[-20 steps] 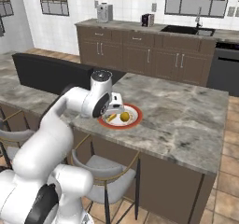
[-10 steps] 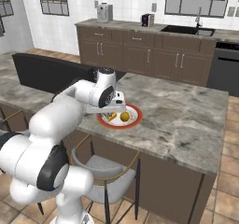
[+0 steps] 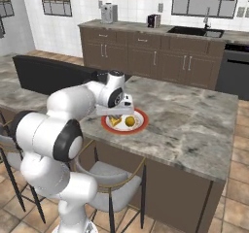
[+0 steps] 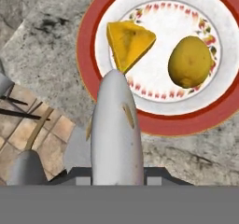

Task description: Take the cheese, fish, and lemon from the fridge and place them on the plate on the dining counter to create an appetizer plate.

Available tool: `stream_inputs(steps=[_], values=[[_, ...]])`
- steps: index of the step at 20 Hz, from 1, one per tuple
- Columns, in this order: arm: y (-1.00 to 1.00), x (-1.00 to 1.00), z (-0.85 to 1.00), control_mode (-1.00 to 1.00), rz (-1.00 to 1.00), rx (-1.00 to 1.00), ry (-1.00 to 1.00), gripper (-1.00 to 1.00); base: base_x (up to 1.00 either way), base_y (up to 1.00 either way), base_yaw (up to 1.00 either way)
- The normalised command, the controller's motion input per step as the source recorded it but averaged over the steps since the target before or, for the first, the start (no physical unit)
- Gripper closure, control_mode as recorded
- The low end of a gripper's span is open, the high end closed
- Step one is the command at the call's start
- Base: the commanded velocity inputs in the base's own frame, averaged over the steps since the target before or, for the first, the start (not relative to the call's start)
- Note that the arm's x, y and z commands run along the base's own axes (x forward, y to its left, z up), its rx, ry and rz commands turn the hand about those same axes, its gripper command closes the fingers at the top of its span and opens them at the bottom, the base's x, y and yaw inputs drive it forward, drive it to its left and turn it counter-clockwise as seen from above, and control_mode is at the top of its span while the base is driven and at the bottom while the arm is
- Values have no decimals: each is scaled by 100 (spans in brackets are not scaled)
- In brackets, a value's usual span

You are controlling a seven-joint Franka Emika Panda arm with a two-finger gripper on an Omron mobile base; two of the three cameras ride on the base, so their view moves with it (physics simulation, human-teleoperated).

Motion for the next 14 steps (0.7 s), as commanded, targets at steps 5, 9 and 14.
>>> stream_inputs(steps=[5,9,14], values=[[0,45,-48,-100,0,0,-12,100,0,0,0],[0,32,-14,-100,0,0,-9,100,0,0,0],[0,37,-3,-100,0,0,-1,100,0,0,0]])
